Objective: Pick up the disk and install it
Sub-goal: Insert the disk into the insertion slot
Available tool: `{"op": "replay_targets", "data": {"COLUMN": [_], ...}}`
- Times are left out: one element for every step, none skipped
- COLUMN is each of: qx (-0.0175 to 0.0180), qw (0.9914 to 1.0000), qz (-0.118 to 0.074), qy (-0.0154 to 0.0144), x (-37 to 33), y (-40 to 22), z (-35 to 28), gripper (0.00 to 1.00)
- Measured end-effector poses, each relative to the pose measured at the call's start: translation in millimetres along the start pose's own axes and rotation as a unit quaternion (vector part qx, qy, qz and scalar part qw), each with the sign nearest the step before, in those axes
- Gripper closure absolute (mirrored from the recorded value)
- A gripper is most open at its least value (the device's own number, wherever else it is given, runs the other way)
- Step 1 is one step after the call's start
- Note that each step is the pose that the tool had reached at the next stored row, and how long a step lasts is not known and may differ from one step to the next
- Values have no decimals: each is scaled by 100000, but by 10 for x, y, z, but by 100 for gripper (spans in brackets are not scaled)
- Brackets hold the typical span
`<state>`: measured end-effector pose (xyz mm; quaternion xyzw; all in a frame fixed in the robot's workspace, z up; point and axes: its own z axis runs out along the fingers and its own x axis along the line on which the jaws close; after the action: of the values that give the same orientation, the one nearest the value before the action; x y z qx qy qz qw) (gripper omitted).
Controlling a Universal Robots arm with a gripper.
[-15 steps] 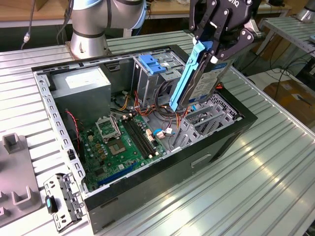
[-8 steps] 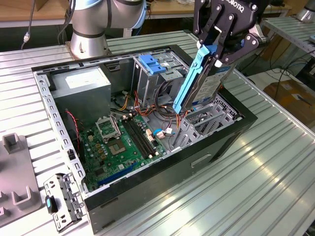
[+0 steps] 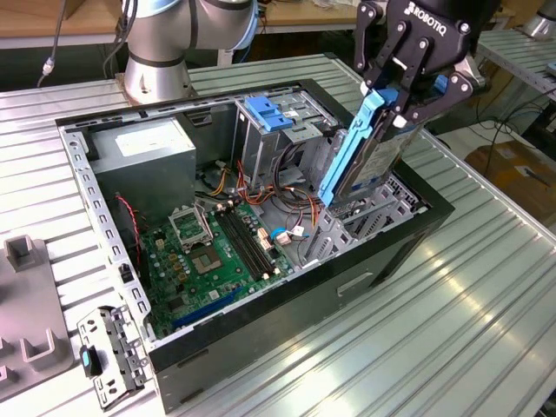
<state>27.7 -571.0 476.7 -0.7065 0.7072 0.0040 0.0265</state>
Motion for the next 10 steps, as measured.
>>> {"op": "replay_targets", "data": {"qx": [47, 89, 175, 224, 250, 295, 305, 306, 306, 316], "qw": [100000, 100000, 100000, 100000, 100000, 99999, 99999, 99999, 99999, 99999], "qz": [3, -3, -6, -10, 22, 214, 328, 344, 366, 400], "qy": [-10, 0, 17, 43, 45, 44, 50, 46, 48, 56], "x": [11, 19, 26, 26, 27, 29, 29, 30, 31, 31], "y": [-15, -32, -66, -90, -108, -139, -162, -195, -214, -227], "z": [11, 20, 38, 51, 65, 95, 113, 134, 146, 158], "gripper": [63, 63, 63, 63, 63, 63, 63, 63, 63, 63]}}
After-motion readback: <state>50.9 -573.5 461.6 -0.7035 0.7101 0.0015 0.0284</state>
